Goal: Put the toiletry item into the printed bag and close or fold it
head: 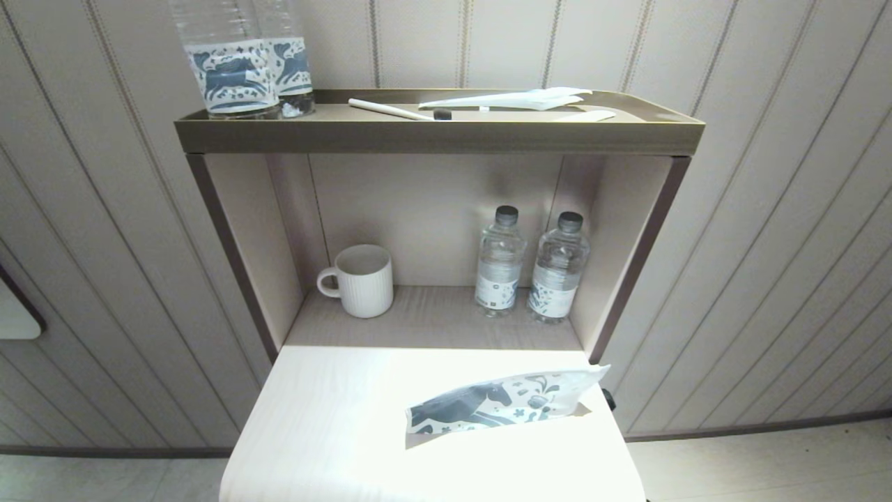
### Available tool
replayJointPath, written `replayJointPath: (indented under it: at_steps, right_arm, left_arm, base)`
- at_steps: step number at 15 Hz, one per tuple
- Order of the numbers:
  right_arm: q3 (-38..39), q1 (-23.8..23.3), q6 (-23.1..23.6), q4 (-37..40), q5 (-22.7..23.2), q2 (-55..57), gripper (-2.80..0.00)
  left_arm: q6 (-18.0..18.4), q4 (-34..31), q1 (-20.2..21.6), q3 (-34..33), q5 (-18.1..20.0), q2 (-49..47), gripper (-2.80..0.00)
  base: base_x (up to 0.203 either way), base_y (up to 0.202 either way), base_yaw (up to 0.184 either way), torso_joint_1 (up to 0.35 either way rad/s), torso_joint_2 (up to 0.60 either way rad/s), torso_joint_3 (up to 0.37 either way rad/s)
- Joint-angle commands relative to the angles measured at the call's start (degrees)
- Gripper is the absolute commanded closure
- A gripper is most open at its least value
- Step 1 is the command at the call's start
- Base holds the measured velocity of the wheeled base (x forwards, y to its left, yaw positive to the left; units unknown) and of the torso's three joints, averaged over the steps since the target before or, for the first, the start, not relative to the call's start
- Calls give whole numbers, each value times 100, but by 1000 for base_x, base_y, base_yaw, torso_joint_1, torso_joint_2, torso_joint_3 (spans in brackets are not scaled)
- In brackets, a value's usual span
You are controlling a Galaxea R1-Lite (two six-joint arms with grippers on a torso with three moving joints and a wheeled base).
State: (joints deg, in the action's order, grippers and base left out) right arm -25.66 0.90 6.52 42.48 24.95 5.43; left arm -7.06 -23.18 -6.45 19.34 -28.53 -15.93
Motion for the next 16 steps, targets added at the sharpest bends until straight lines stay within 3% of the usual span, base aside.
replayJointPath:
  at_steps: [1,3,5,7,9,11,12,13,16]
  right_arm:
    - [731,-9,-3,-855,-522,-444,0]
    - [1205,-11,-128,-1755,-1008,-522,0]
    - [1450,-11,-324,-2238,-1210,-534,0]
    - [1655,-11,-316,-2739,-1324,-534,0]
    - [1942,-11,-104,-3293,-1320,-534,0]
    - [2135,-11,-48,-3886,-1339,-534,0]
    - [2222,-6,-82,-4119,-1358,-534,0]
    - [2232,-11,-132,-4152,-1370,-534,0]
    - [2240,-11,-169,-4177,-1409,-534,0]
  left_arm:
    - [169,1074,71,-801,-66,24,0]
    - [459,2113,146,-1402,-168,30,0]
    - [859,2271,548,-1477,-183,453,0]
    - [1288,2206,629,-1486,-81,1279,0]
    - [1638,2158,670,-1510,752,1593,0]
    - [1583,2082,678,-1538,1998,1593,0]
    - [1391,1936,680,-1510,2443,1593,0]
    - [1192,1793,680,-1465,2684,1593,0]
    - [1013,1518,680,-1495,2704,1593,0]
  base:
    - [0,0,0,0,0,0]
    - [0,0,0,0,0,0]
    - [0,0,0,0,0,0]
    - [0,0,0,0,0,0]
    - [0,0,0,0,0,0]
    - [0,0,0,0,0,0]
    - [0,0,0,0,0,0]
    - [0,0,0,0,0,0]
    - [0,0,0,0,0,0]
